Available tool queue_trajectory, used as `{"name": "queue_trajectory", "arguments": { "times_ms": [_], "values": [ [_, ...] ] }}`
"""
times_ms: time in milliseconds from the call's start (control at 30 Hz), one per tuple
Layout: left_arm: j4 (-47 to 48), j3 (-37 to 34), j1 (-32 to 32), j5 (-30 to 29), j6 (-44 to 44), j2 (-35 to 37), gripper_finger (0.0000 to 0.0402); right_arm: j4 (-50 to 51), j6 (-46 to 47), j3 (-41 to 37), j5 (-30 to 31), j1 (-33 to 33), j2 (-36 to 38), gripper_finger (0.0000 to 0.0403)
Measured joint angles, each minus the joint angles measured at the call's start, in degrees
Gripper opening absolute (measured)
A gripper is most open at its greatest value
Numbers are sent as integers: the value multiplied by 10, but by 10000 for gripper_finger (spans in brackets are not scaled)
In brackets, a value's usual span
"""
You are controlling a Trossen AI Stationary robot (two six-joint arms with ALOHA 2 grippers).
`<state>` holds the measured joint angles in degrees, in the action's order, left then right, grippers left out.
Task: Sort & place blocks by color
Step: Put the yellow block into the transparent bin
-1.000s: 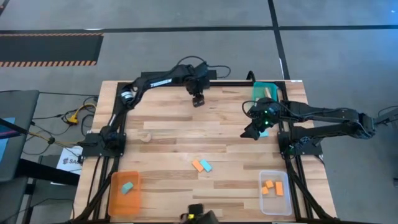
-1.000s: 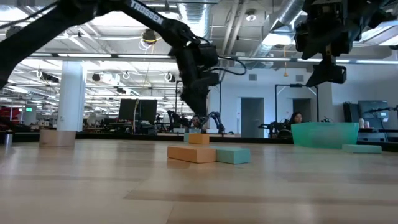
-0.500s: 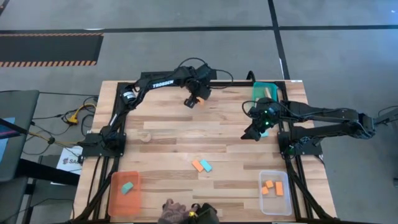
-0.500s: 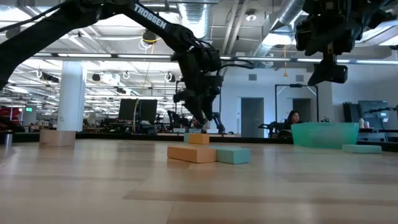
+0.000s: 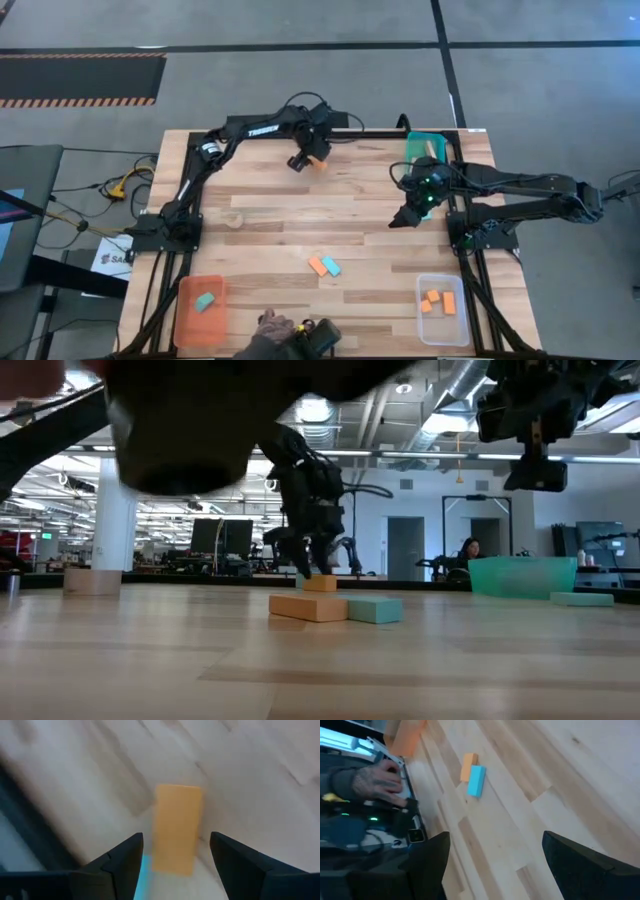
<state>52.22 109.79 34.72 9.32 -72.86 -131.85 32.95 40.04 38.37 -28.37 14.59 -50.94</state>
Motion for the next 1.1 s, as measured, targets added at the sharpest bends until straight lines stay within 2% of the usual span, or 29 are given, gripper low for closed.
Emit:
{"name": "queue_trajectory", "arguments": {
  "times_ms": [133,267,400,567,667,733,800,867,967,1100],
  "values": [
    [-11,0,0,7,1,-32,219,1,19,0,-4,2,0,338],
    [-6,8,1,8,36,-35,212,0,26,0,-5,2,1,338],
    [8,11,0,-4,36,-35,176,-2,26,0,-5,2,0,338],
    [18,15,-3,-8,62,-32,100,-4,21,0,-2,2,0,337],
    [61,42,-7,-4,107,-31,100,-5,7,0,-1,2,0,335],
    [106,68,-7,19,140,-26,100,-8,-14,0,0,2,0,335],
    [146,92,-8,75,173,-21,100,-22,-38,0,1,2,0,334],
    [193,108,-6,174,212,-16,100,-54,-71,0,5,2,0,334],
    [229,123,-1,379,297,-1,100,-124,-158,0,40,2,0,334],
    [239,122,-4,632,426,1,100,-234,-349,0,117,2,0,334]
  ]
}}
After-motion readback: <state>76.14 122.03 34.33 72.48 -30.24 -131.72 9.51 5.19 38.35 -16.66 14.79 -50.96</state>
